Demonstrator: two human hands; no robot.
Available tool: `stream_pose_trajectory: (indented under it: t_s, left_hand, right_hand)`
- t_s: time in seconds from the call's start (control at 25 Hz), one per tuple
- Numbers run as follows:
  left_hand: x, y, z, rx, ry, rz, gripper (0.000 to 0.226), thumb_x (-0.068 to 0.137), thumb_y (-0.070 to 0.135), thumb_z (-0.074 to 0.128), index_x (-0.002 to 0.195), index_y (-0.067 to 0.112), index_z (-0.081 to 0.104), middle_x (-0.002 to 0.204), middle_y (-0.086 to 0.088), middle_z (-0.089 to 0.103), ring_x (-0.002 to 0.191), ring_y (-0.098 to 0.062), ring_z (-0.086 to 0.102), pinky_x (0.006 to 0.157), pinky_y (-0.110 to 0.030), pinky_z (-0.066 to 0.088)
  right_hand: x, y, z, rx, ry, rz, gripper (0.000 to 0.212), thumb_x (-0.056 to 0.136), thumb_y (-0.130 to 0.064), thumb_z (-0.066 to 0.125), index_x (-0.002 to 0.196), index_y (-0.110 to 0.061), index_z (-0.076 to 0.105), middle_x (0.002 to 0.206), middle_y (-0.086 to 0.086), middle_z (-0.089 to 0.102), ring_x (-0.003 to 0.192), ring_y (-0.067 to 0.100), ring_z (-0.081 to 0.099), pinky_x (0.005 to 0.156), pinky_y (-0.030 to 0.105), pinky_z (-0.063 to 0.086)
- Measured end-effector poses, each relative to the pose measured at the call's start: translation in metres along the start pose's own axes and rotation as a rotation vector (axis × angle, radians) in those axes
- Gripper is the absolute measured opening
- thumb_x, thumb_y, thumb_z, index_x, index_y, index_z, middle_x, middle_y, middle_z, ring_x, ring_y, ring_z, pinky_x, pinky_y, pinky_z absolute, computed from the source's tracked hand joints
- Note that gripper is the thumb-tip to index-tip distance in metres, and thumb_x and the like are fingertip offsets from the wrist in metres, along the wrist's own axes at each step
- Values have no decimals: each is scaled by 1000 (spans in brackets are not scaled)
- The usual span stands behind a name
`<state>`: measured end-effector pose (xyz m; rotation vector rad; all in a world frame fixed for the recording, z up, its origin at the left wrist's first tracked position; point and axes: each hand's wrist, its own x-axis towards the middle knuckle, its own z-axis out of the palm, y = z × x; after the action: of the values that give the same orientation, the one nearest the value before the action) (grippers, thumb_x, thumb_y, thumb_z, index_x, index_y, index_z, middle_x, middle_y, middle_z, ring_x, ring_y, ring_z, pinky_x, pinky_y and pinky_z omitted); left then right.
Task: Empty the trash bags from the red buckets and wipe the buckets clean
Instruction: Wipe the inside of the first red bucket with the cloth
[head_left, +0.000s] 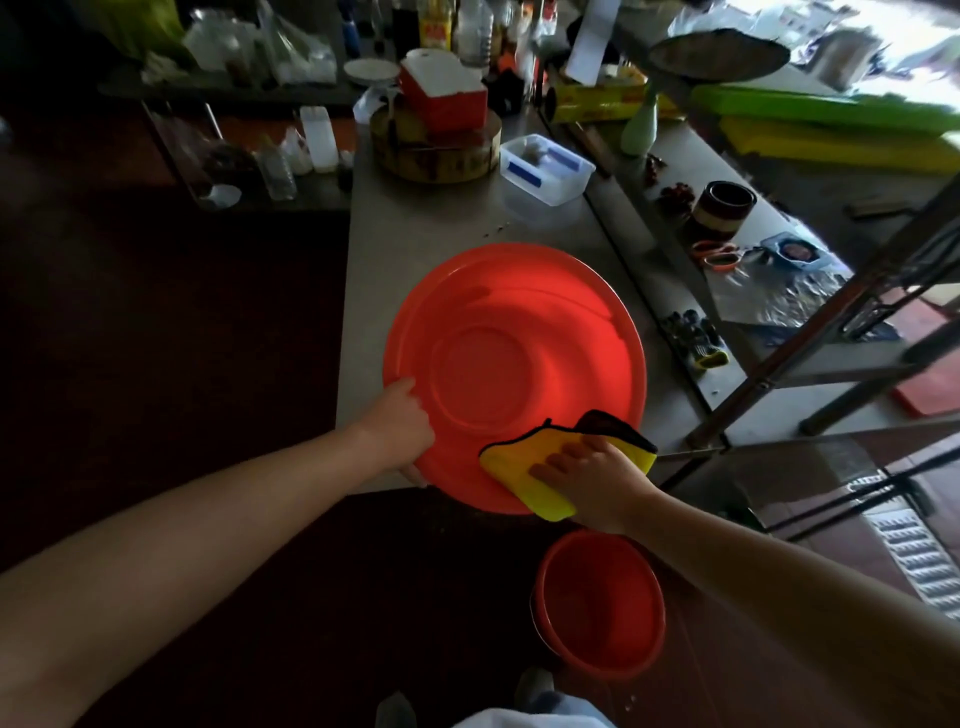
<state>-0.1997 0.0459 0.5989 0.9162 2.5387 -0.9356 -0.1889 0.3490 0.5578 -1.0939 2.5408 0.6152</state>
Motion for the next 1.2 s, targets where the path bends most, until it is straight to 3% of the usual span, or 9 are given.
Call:
stream_pose_trajectory:
  t_s: [0.08,0.2,0.36,0.6,0.8,0.96,1.0,1.12,1.2]
  left_hand:
    - [1,8,1,-45,-79,-48,44,88,57,58,114,24,70,121,-3,68,124,-29,54,119,-58,12]
    - [12,64,-4,-287,-73,-69,83,79,83,47,124,17,64,120,-9,67,116,-30,59,112,-50,27]
    - [23,111,5,-364,213,-128,73,85,80,40,108,17,69,102,-6,72,95,-27,68,91,-38,41]
    - [20,81,14,-192,202,-45,70,87,77,40,112,17,67,110,-9,69,106,-29,63,105,-43,32]
    - [37,116,7,-318,331,-71,75,85,79,39,106,13,68,97,-10,71,86,-29,67,82,-40,45]
    - [50,135,15,-291,373,-54,66,74,82,55,74,17,70,68,-4,67,60,-23,62,61,-30,45]
    - [52,138,19,-283,409,-41,65,75,81,55,72,17,69,67,-4,66,60,-23,61,60,-29,44]
    - [54,141,26,-318,483,8,66,81,77,54,71,13,68,69,-8,66,60,-25,61,60,-29,44]
    - [54,145,34,-351,499,25,67,85,74,49,74,11,69,72,-11,67,63,-27,62,62,-30,47]
  right_hand:
    - [6,-7,-6,25,20,13,74,81,-39,70,149,-33,41,134,-3,62,120,27,58,107,44,38]
    - [11,-20,-8,78,29,64,72,82,-46,68,147,-35,39,133,-5,61,120,26,58,105,45,38]
    - [7,-24,2,150,6,103,78,81,-49,68,150,-36,34,141,-5,54,129,26,51,109,46,35]
    - [-11,-1,12,85,-12,85,76,82,-52,66,150,-36,37,142,-5,53,132,27,47,112,45,30]
    - [-6,-8,17,136,-31,108,81,81,-62,62,152,-35,33,147,-4,47,137,28,41,114,48,26]
    - [4,-9,26,289,-117,138,122,61,-100,-5,145,-26,43,147,-1,46,140,26,35,113,51,25]
    - [10,-9,25,319,-112,155,121,66,-95,-13,142,-22,47,146,0,47,140,25,36,113,50,26]
    - [34,-20,30,357,-57,170,75,98,-68,17,144,-16,45,148,4,49,138,26,40,111,49,29]
    - [55,-26,36,459,-121,181,68,100,-62,21,153,-22,34,155,4,41,143,28,36,114,50,26]
